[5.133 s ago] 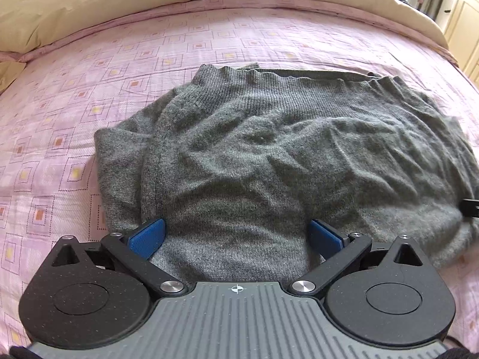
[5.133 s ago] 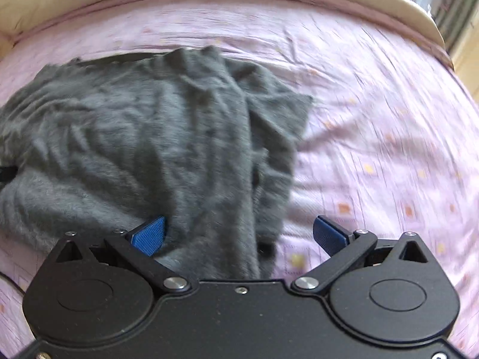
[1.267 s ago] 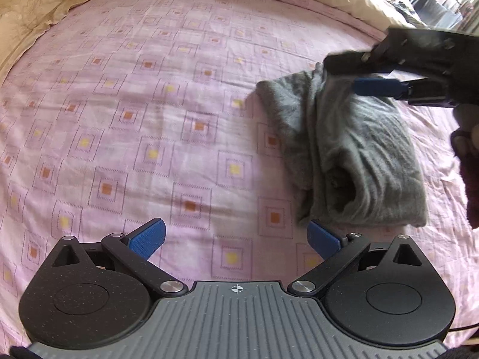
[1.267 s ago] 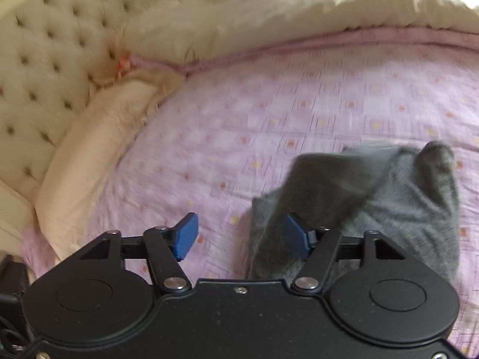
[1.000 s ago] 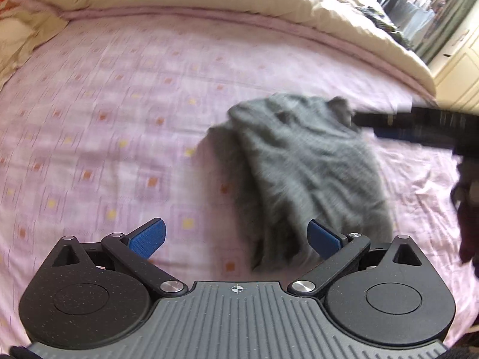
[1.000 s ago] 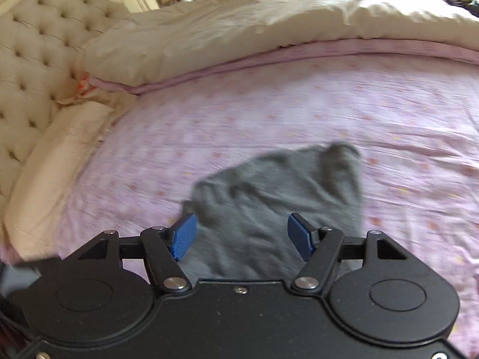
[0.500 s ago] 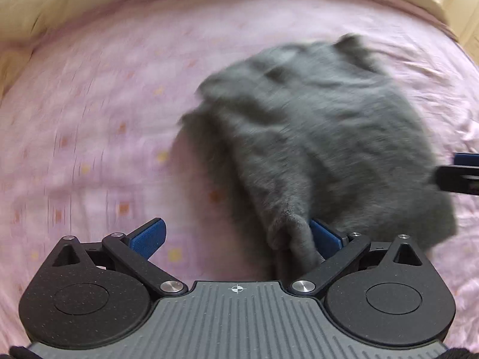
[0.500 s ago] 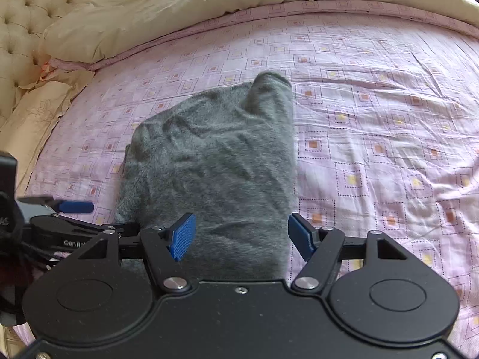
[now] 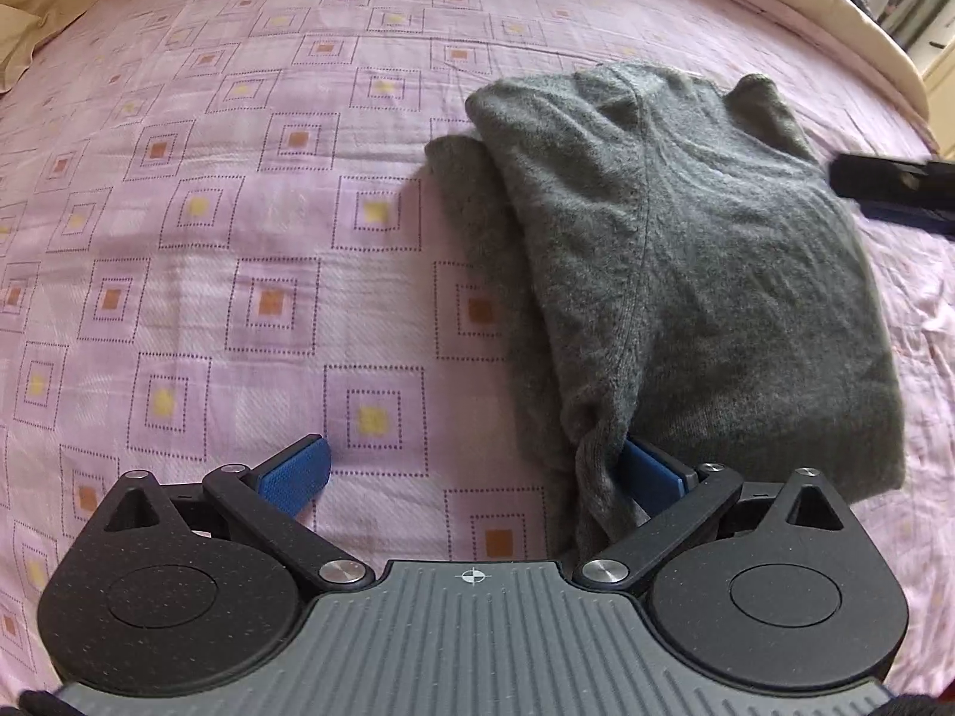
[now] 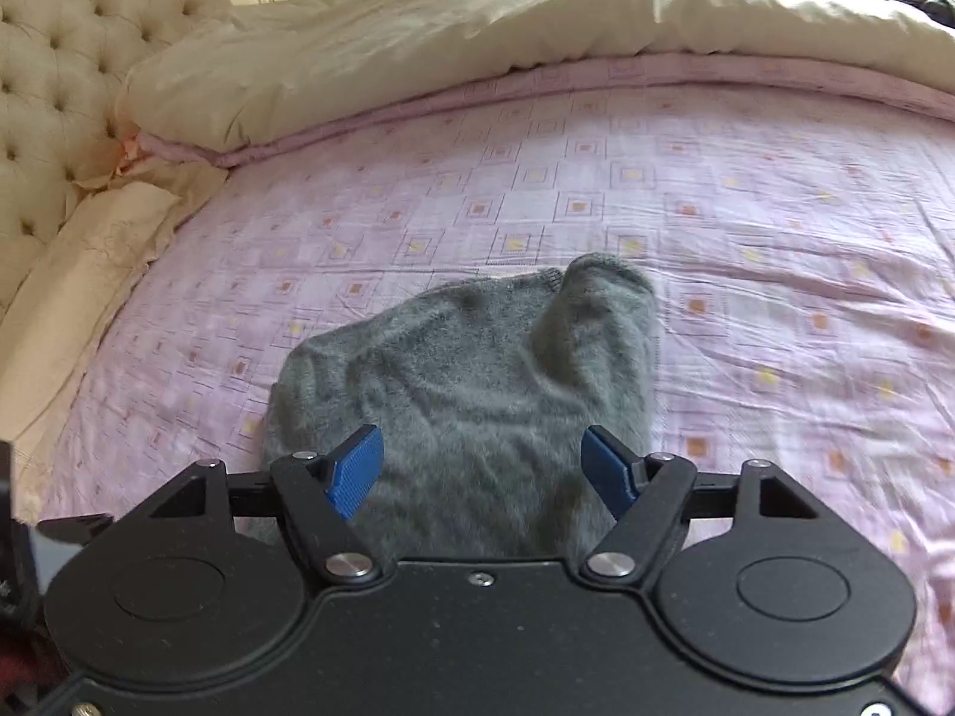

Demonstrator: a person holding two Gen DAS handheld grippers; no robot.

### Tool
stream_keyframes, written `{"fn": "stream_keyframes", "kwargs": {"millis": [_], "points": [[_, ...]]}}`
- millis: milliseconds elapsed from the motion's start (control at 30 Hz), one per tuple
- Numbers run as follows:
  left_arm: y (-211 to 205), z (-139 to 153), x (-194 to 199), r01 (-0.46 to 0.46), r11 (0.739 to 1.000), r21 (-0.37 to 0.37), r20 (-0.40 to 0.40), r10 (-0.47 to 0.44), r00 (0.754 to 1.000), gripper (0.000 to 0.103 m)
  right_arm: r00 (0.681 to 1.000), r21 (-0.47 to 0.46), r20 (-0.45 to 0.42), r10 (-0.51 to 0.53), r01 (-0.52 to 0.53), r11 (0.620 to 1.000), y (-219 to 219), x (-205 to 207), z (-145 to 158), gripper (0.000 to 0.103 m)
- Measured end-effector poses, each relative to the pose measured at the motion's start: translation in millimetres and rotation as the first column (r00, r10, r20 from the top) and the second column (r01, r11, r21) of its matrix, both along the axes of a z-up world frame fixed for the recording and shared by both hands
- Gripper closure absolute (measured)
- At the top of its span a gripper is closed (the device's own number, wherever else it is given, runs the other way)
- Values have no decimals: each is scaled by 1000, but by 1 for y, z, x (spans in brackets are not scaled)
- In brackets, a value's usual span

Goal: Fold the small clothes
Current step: 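Move the left tool to the other side edge of the sweater, then grasp the side edge with the left tool and fold it over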

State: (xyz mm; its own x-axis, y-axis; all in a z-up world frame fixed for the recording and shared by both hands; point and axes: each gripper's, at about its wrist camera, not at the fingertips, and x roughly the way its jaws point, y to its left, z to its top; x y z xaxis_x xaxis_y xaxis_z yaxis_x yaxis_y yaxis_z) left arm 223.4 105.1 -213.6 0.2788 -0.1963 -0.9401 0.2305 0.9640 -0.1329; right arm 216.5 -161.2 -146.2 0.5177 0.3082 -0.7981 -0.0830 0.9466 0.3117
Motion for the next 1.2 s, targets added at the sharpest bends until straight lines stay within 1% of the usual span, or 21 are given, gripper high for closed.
{"fn": "stream_keyframes", "kwargs": {"millis": [67, 200, 300, 400, 467, 533, 567, 633, 733, 833, 967, 1033, 1067, 1100, 1133, 1167, 1200], "points": [[1, 0, -3, -2, 1000, 4, 0, 2, 1000, 0, 999, 6, -34, 13, -13, 1000, 2, 18, -14, 27], [1, 0, -4, -14, 1000, 6, -4, 14, 1000, 0, 995, -30, -92, 35, -38, 999, 8, 50, -39, 26], [0, 0, -2, -18, 1000, 9, -9, 19, 1000, 0, 995, -33, -89, 44, -47, 998, 9, 66, -46, 21], [-1, 1, -4, -22, 1000, 6, -13, 22, 1000, 0, 998, -28, -60, 35, -37, 999, 6, 71, -38, 21], [1, 3, -3, -23, 1000, -10, -25, 22, 999, 0, 1000, 0, -8, 11, -11, 1000, -1, 63, -25, 20], [5, 9, -2, -31, 998, -50, -36, 30, 999, 0, 999, 46, 36, -25, 23, 999, -13, 49, -13, 17], [8, 13, -1, -38, 997, -73, -39, 35, 999, 0, 998, 66, 51, -45, 42, 997, -20, 41, -7, 11], [14, 24, 1, -58, 991, -119, -35, 54, 998, 0, 995, 96, 66, -77, 71, 993, -34, 21, -1, 10], [23, 41, 11, -101, 976, -193, -25, 98, 995, 0, 993, 99, 42, -111, 107, 989, -51, -9, -3, 10], [28, 46, 30, -139, 956, -256, -35, 135, 990, 0, 991, 85, -7, -137, 137, 987, -64, -35, -10, 10], [21, 39, 57, -139, 937, -319, -41, 133, 990, 2, 983, 89, -40, -180, 183, 979, -73, -65, -14, 10], [13, 33, 68, -135, 928, -346, -48, 126, 991, 3, 983, 91, -41, -176, 180, 980, -68, -78, -13, 10], [10, 31, 72, -129, 927, -353, -43, 122, 992, 4, 987, 83, -32, -160, 162, 983, -62, -84, -11, 10], [7, 29, 76, -122, 929, -349, -38, 116, 992, 17, 991, 75, -19, -135, 136, 988, -55, -89, -8, 10], [3, 27, 79, -111, 933, -343, -33, 107, 994, 24, 995, 71, -7, -104, 105, 992, -48, -94, -6, 10], [-1, 25, 82, -102, 935, -341, -29, 98, 995, 29, 997, 67, 3, -73, 73, 995, -39, -96, -4, 10], [-3, 24, 85, -97, 934, -345, -30, 92, 995, 29, 999, 63, 11, -48, 48, 997, -31, -100, -3, 10]]}}
